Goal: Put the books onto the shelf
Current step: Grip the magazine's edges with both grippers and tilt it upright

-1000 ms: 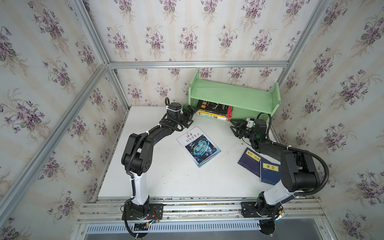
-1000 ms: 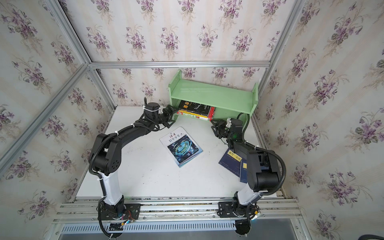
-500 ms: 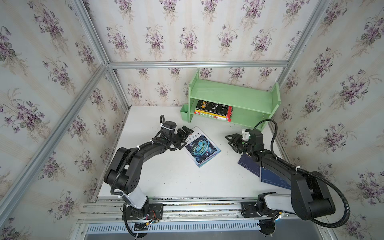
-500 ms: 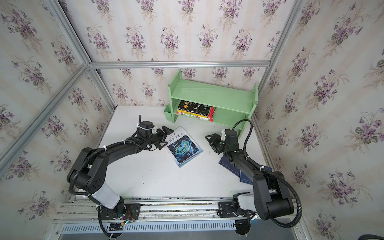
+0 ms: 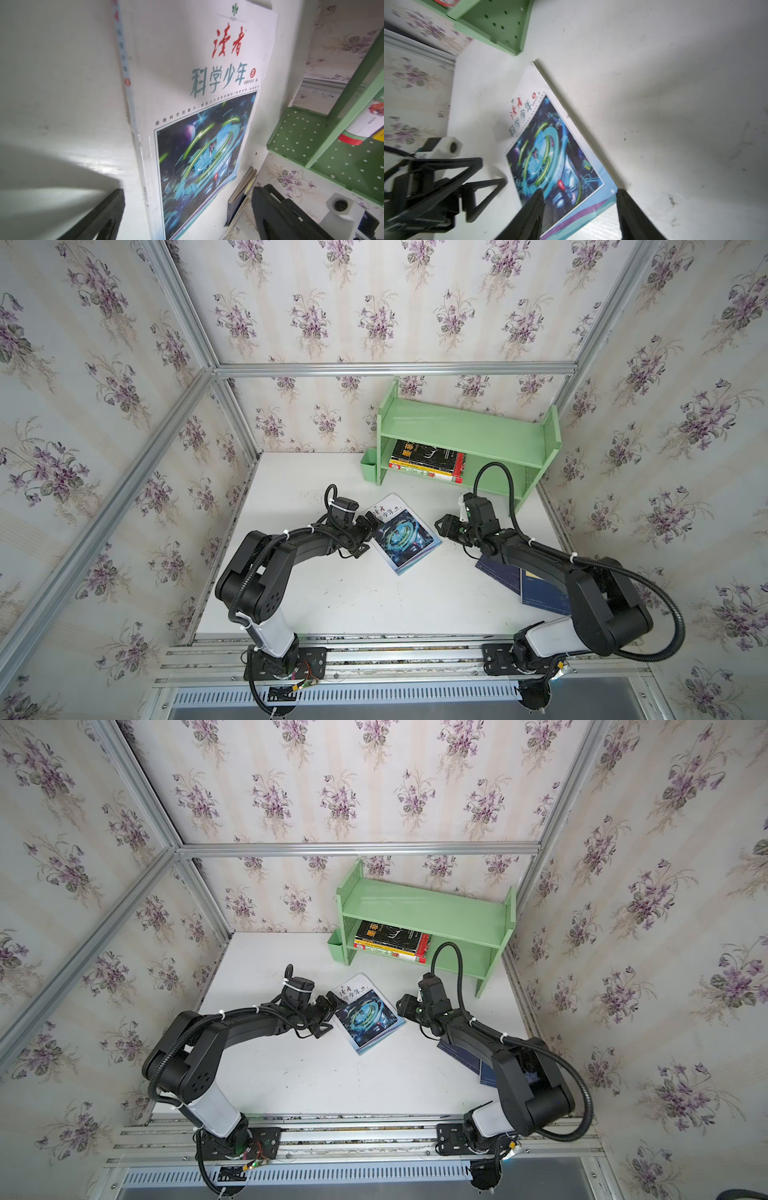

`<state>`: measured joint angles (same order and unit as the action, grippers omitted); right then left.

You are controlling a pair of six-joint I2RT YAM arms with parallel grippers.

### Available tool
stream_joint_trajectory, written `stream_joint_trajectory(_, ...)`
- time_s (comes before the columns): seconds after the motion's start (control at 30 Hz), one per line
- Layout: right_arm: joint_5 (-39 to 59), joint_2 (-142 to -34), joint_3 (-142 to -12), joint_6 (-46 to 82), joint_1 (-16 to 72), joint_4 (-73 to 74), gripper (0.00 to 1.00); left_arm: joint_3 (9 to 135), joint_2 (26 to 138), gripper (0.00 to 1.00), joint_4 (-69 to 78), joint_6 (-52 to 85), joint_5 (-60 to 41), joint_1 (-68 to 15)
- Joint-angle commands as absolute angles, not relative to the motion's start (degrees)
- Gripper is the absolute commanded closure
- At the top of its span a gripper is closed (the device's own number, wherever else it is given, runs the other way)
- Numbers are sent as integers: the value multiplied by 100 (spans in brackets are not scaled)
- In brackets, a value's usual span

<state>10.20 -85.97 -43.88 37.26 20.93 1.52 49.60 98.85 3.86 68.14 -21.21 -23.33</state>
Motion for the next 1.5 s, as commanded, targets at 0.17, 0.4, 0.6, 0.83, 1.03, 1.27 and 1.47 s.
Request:
stream_joint_trajectory(0.17, 889, -9770, -5145, 2913, 2368, -242, 45, 5272, 10336, 9, 140, 6575, -2106, -2461)
stream_joint_trajectory(0.4, 1367, -10696, -5856, 2441, 2679, -937, 55, 5461, 10613, 13, 544, 6431, -2431, -2465)
stream_joint_trajectory(0.6, 1839, -10886, -5833, 2373, 2725, -1050, 61, 5062, 10451, 20, 2175, 6618, -2823, -2450)
stream_joint_trajectory(0.83, 1871, -10617, -5774, 2329, 2725, -1182, 62, 4990, 10318, 53, 2402, 6632, -2835, -2435)
stream_joint_trajectory(1.03, 2073, -10459, -5771, 2371, 2725, -1094, 62, 4996, 10384, 67, 2276, 6604, -2805, -2426)
stream_joint_trajectory(1.27, 2285, -10535, -5767, 2390, 2725, -1037, 64, 5271, 10667, 74, 2237, 6567, -3056, -2426)
stream_joint_trajectory(1.47, 2276, -10271, -5726, 2426, 2725, -1020, 64, 5335, 10673, 84, 1825, 6323, -3094, -2423)
